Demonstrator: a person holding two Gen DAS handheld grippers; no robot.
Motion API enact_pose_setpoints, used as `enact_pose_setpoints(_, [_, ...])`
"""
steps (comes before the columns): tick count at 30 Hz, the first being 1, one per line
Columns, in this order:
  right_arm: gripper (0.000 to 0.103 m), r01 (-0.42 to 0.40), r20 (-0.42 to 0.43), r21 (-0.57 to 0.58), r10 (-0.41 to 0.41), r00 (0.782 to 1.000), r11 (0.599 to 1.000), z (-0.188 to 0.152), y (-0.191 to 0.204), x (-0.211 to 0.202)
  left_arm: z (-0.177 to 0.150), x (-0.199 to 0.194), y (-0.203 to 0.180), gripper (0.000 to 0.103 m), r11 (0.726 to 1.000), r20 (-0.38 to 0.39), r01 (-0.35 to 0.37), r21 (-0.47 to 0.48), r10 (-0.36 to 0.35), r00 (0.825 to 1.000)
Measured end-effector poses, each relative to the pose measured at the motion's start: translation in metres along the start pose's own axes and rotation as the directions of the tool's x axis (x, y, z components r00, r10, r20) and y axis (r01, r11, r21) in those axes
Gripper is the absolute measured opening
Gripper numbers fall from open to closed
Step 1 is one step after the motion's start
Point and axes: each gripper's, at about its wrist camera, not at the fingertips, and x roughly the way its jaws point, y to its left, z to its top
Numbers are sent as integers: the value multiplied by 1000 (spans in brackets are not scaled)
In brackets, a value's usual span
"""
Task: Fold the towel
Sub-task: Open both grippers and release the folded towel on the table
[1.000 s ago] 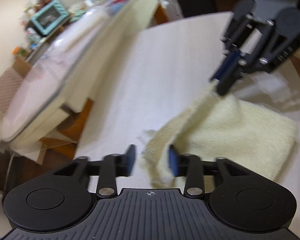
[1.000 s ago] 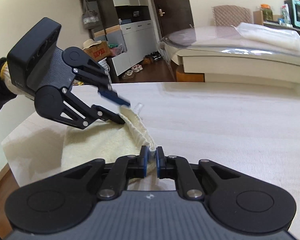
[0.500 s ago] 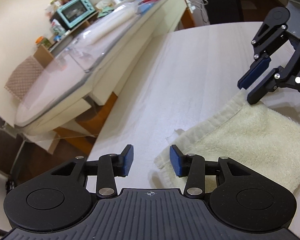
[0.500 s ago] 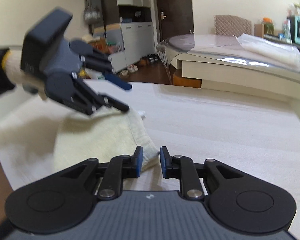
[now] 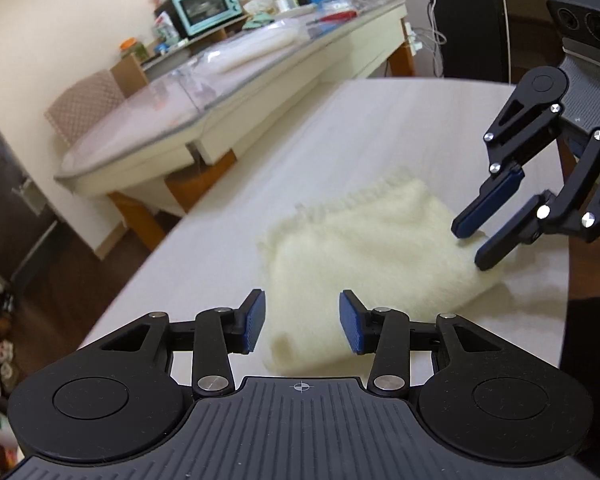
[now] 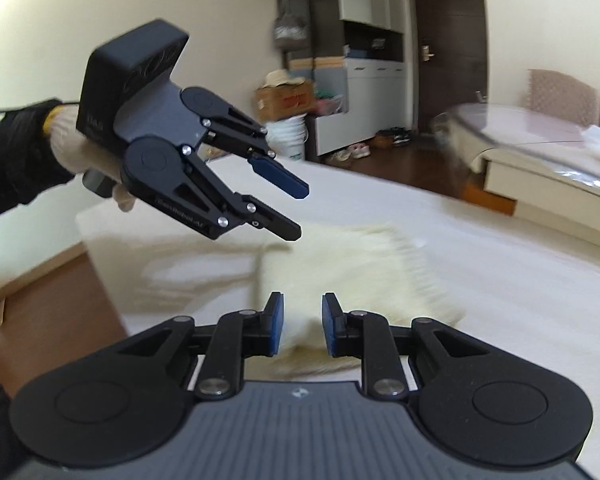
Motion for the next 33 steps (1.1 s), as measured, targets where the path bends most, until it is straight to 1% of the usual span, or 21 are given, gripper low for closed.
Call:
enact_pose_setpoints(1, [23, 22, -15, -24, -22, 1000, 999, -4, 5, 3, -2, 1, -1, 45, 1000, -2, 0, -3, 0, 1000])
enact_pose_setpoints(4, [23, 41, -18, -24, -41, 999, 999, -6, 12, 3, -8, 6, -5, 44, 1000, -8, -6, -16, 6, 1000])
enact_pose_setpoints(7, [24, 63, -21, -54, -64, 998, 997, -7, 18, 2, -11, 8, -5, 45, 1000, -8, -8, -27, 8, 1000])
enact_pose_setpoints(10, [24, 76, -22, -63, -77, 997, 995, -8, 23, 2, -14, 10, -1, 45, 997, -6, -10, -82, 10, 1000])
enact_pose_setpoints(12, [24, 77, -19, -48, -78, 997, 996, -8, 21, 1, -16, 10, -1, 48, 995, -2, -21, -100, 21, 1000])
enact_pose_setpoints(14, [25, 89, -17, -29, -89, 996, 996, -8, 23, 2, -17, 11, -1, 49, 993, 3, -30, -118, 31, 1000])
enact_pose_setpoints(17, [26, 112, -7, -7, -112, 994, 994, -8, 26, 0, -18, 11, 1, 53, 991, 11, -35, -131, 37, 999])
enact_pose_setpoints(18, [24, 111, 9, 6, -111, 994, 994, -6, 25, -3, -18, 9, 4, 52, 989, 11, -39, -141, 41, 999])
enact_pose_setpoints(19, [25, 109, 41, 40, -110, 993, 993, -3, 21, -10, -19, 7, 6, 52, 987, 10, -43, -152, 45, 999])
enact_pose_setpoints(20, [27, 117, 51, 58, -120, 992, 991, 1, 16, -15, -18, 4, 8, 52, 986, 12, -44, -163, 46, 999])
enact_pose_setpoints(22, [29, 177, 50, 21, -178, 983, 984, 7, 8, -18, -18, -5, 11, 50, 980, 21, -41, -195, 46, 999])
enact_pose_setpoints(23, [30, 217, 43, -6, -217, 975, 976, 9, 3, -18, -18, -9, 12, 50, 976, 25, -39, -215, 45, 999])
enact_pose_setpoints(26, [30, 276, 23, -36, -275, 961, 961, 17, -21, -13, -21, -13, 10, 50, 966, 28, -41, -255, 50, 998])
enact_pose_setpoints(28, [30, 291, 13, -53, -291, 957, 955, 24, -36, -5, -24, -7, 7, 50, 955, 21, -54, -291, 63, 998])
enact_pose_setpoints(30, [30, 289, -3, -78, -290, 957, 954, 29, -45, 5, -25, 0, 6, 52, 953, 6, -76, -294, 81, 997])
enact_pose_setpoints(33, [31, 277, -71, -194, -295, 953, 941, 28, -47, 28, -24, 7, 5, 53, 955, -5, -98, -280, 100, 995])
